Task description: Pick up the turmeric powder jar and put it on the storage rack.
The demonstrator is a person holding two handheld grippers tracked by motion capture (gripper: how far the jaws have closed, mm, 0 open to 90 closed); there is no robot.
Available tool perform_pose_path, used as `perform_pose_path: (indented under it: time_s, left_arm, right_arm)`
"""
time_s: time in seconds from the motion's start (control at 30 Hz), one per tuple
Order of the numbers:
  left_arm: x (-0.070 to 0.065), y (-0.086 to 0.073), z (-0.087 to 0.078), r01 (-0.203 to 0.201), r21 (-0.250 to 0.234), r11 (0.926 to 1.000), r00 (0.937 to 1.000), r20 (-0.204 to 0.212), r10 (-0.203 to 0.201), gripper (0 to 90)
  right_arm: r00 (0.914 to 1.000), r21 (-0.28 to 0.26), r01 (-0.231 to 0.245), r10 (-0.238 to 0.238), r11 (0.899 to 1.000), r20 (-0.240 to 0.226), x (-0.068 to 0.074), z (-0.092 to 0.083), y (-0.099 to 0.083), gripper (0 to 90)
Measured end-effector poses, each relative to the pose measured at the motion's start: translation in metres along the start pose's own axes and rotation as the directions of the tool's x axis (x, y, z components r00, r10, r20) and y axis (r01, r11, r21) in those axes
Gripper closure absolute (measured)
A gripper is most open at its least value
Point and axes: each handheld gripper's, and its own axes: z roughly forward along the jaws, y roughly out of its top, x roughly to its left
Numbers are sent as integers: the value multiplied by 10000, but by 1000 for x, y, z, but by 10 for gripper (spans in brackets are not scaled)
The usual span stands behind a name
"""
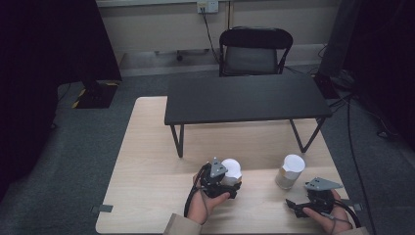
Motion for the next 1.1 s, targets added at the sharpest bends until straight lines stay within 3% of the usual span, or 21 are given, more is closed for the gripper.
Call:
perform_pose_path:
  time_s: [0.3, 0.7, 1.1]
  left_arm:
    - [2, 0, 1, -167, -179, 9997, 9998, 111, 170, 261]
    - [2, -1, 1, -449, -242, 9987, 9989, 93, 451, 283]
    - [1, 0, 0, -427, -231, 9988, 9991, 27, 428, 290]
  right_arm:
    - [10000, -2, 3, -3, 10000, -1, 0, 0, 0, 0]
    - [10000, -2, 3, -3, 10000, -1, 0, 0, 0, 0]
    - [10000, 10, 1, -1, 10000, -9, 0, 0, 0, 0]
